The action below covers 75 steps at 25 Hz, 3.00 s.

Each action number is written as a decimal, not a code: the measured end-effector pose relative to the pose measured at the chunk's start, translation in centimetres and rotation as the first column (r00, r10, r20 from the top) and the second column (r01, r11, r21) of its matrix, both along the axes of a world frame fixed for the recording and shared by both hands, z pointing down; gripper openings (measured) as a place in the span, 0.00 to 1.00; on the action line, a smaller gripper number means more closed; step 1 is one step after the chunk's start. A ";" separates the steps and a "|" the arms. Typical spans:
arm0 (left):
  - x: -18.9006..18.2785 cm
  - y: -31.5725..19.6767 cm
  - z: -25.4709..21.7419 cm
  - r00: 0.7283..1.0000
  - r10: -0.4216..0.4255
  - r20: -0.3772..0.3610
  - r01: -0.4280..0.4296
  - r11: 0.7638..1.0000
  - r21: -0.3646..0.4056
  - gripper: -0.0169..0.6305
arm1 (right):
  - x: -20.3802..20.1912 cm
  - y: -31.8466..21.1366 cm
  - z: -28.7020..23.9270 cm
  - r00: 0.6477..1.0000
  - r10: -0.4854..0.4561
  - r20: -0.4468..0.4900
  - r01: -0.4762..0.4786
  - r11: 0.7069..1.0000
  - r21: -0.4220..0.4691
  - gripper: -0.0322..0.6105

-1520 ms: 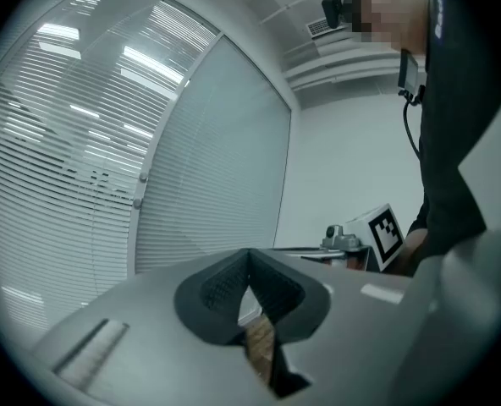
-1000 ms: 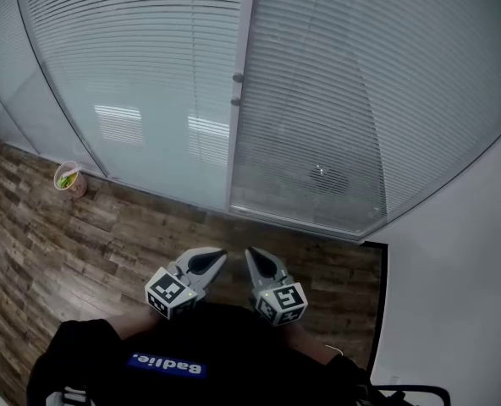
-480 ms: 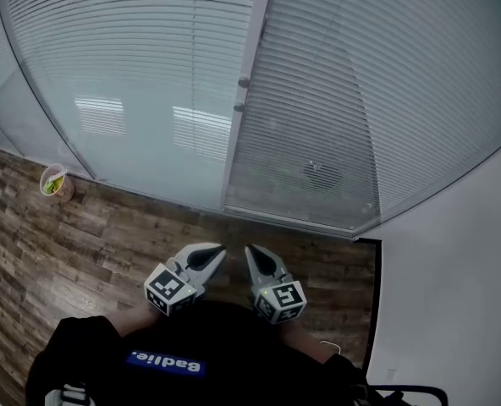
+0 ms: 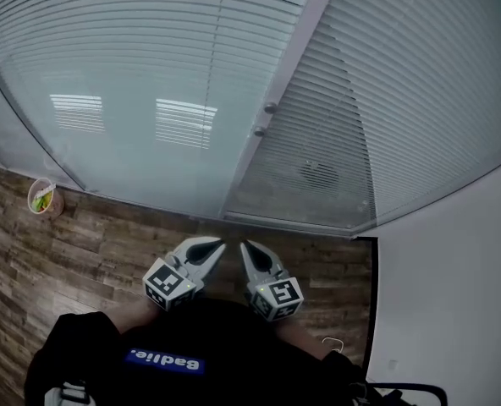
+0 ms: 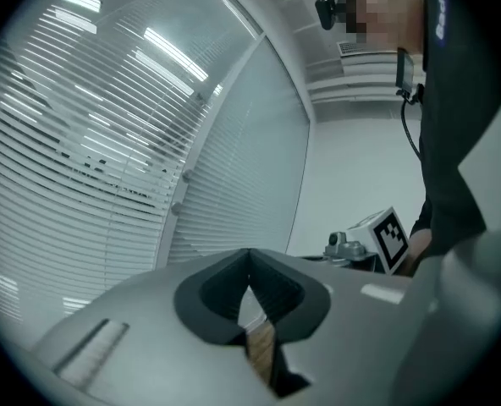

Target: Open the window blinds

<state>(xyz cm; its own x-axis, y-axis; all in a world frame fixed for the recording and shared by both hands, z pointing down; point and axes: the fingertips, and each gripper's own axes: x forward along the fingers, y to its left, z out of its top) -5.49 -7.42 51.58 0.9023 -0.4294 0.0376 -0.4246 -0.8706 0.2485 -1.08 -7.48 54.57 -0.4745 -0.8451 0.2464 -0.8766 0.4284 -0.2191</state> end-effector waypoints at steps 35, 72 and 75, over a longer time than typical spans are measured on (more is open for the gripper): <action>7.6 -11.8 -2.3 0.977 -0.201 0.071 0.198 0.979 0.046 0.03 | 9.2 -12.5 -1.6 0.989 -0.143 0.043 0.141 0.988 0.056 0.05; 8.7 -27.7 -10.3 0.849 -0.520 0.091 0.473 0.826 0.308 0.34 | 12.8 -11.7 -0.1 0.998 -0.015 -0.068 0.014 1.000 -0.019 0.05; 9.0 -28.3 -11.0 0.836 -0.545 0.069 0.500 0.806 0.318 0.37 | 13.1 -11.4 0.1 0.997 -0.026 -0.077 0.024 0.999 -0.021 0.06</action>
<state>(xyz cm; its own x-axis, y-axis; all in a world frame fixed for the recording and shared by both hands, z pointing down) 3.50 -35.74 40.55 0.5308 -0.8466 -0.0390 -0.8466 -0.5275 -0.0712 12.00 -18.87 54.63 -0.4743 -0.8276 0.3001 -0.8804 0.4464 -0.1603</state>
